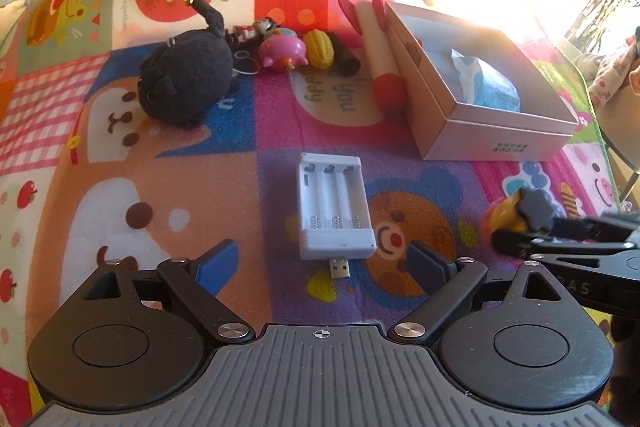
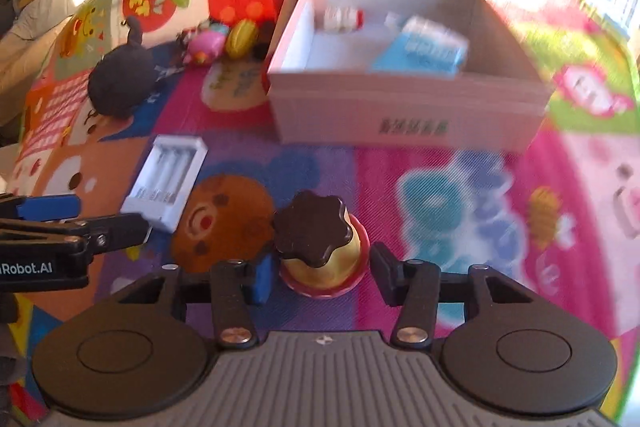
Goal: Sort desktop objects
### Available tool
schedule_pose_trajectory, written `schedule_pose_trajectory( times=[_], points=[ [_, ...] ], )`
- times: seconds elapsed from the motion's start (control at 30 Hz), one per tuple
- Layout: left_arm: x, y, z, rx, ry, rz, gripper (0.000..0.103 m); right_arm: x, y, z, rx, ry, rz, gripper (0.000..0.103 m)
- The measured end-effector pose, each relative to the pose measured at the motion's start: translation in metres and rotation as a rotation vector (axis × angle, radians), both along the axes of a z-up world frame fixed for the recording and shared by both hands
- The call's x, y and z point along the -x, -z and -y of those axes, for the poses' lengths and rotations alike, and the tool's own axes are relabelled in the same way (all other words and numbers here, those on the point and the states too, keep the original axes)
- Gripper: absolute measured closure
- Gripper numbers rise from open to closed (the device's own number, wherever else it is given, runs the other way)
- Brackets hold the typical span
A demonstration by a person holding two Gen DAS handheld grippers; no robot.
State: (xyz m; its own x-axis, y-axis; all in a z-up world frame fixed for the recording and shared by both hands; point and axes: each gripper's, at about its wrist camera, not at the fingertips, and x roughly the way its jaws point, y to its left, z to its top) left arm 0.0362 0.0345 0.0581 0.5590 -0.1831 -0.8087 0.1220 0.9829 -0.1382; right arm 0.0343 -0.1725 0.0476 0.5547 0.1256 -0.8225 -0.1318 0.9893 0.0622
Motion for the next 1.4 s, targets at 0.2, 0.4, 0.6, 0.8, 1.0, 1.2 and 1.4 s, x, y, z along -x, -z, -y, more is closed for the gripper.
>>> schedule_pose_trajectory(
  times=[0.2,0.4,0.6,0.8,1.0,1.2,1.4],
  points=[
    [-0.006,-0.008,0.01,0.057,0.021,0.011,0.008,0.008,-0.011,-0.018,0.361,-0.178,0.093,0.054],
    [-0.018,-0.008,0.045,0.13,0.125,-0.005,0.007,0.039,0.009,-0.047,0.651,-0.443,0.169,0.054],
    [-0.018,0.001,0.068,0.082,0.223,-0.007,0.006,0.06,0.012,-0.06,0.594,-0.528,0.216,0.054],
    [-0.02,0.005,0.049,-0.042,0.17,0.017,0.005,0.063,0.008,-0.047,0.499,-0.457,0.183,0.04],
    [-0.015,0.016,0.018,-0.109,0.117,-0.025,0.005,0.056,-0.011,-0.017,0.304,-0.327,0.111,0.028],
    [-0.013,0.012,-0.019,-0.046,-0.026,-0.014,0.005,0.038,-0.019,-0.004,0.045,-0.22,-0.037,0.025],
    [-0.019,0.007,-0.043,-0.059,-0.128,0.01,0.005,0.009,-0.016,-0.019,-0.254,-0.086,-0.161,0.024]
  ],
)
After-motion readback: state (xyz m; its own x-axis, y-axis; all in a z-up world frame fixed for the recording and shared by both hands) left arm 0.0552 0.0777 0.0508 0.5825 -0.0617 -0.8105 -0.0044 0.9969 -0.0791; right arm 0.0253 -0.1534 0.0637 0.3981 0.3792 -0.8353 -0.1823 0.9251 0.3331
